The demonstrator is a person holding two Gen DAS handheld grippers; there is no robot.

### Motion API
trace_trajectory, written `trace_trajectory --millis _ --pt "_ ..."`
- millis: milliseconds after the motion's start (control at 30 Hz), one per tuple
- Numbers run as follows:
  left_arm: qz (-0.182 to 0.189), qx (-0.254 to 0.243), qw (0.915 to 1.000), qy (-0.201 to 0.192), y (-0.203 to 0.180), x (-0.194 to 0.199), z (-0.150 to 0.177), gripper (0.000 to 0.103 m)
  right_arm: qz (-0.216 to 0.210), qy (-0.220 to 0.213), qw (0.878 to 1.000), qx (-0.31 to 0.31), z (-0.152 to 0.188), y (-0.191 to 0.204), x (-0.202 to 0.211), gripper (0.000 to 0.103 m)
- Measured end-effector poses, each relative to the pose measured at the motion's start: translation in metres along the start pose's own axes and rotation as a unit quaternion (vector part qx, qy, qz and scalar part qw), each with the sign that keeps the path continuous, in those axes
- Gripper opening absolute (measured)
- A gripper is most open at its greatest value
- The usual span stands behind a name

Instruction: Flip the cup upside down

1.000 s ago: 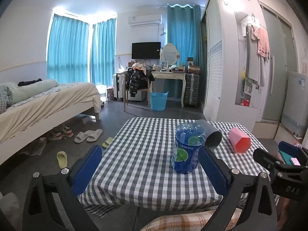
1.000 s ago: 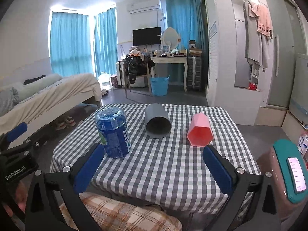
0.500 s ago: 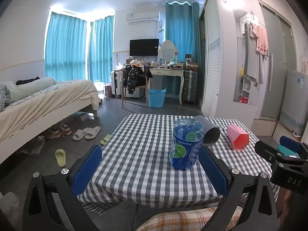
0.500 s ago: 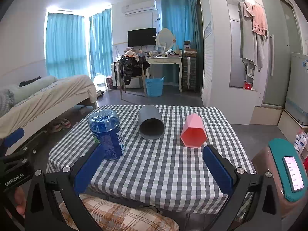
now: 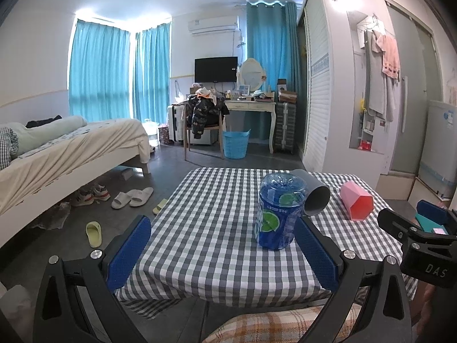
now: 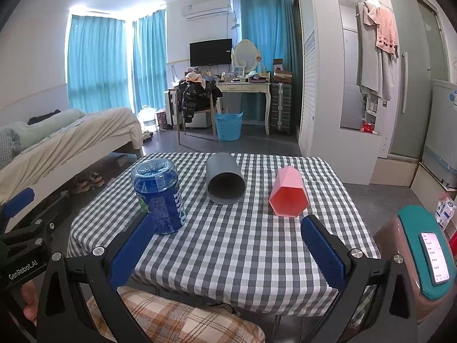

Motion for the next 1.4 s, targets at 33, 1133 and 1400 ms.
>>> trace_trajectory --millis 33,1133,1400 --pt "0.0 -0.001 1.0 0.0 0.0 0.0 0.001 0.103 0.0 0.0 1.0 0.0 0.0 0.0 0.0 0.103" --pt "-0.001 0.0 1.0 0.004 -0.002 -0.001 0.005 0.103 -0.002 0.012 1.0 -0.001 0.011 0.004 -0.003 0.103" --pt "-0.001 0.0 1.0 0.004 -0.001 0.001 0.008 0.103 -0.002 0.014 1.0 0.0 0.01 0.006 -0.002 0.103"
Point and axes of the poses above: each gripper's, at about its wrist camera, not at the fingertips, and x roughly against the way its jaws point, y to its left, z to its underside, the point moved 5 cm from there along -x, roughly the way its jaws point, and after that the axes turned 10 degrees about z, right-handed, at the moved point
